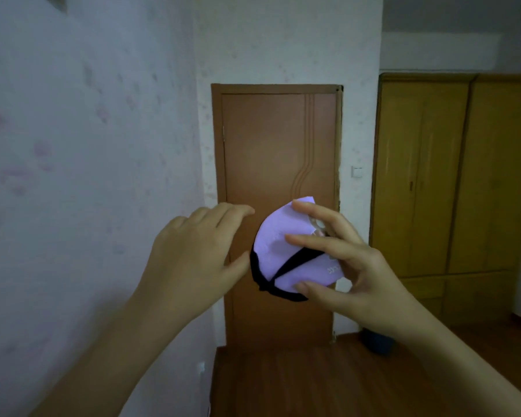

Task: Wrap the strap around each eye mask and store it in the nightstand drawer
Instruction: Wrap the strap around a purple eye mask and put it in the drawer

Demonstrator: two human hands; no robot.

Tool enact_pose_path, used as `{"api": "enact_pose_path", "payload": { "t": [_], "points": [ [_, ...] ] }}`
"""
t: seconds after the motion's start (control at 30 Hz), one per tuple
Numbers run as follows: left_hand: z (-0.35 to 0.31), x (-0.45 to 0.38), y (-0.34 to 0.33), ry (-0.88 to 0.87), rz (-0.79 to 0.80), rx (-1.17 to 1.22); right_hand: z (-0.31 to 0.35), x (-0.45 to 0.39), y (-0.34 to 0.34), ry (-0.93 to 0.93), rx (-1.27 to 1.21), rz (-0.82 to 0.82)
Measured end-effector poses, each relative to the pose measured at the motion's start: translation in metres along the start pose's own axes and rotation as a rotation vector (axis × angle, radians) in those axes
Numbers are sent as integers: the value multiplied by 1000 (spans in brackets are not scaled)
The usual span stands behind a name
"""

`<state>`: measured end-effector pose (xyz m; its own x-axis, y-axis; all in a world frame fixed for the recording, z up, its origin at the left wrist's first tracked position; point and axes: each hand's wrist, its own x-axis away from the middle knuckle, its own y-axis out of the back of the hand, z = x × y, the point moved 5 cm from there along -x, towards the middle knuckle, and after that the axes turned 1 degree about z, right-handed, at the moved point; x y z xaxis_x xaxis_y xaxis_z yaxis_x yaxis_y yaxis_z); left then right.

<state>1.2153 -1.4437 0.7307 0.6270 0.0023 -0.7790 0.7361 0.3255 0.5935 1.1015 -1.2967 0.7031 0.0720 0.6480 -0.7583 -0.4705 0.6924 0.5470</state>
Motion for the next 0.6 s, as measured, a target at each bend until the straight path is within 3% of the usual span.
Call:
{"api": "enact_pose_path", "payload": {
  "t": [0.2, 0.6],
  "points": [
    [5, -113, -138, -73, -25, 151, -128, -36, 50, -112, 137, -53],
    [-101, -315, -394, -368, -55, 325, -381, -32, 207, -256, 329, -243]
  ]
}}
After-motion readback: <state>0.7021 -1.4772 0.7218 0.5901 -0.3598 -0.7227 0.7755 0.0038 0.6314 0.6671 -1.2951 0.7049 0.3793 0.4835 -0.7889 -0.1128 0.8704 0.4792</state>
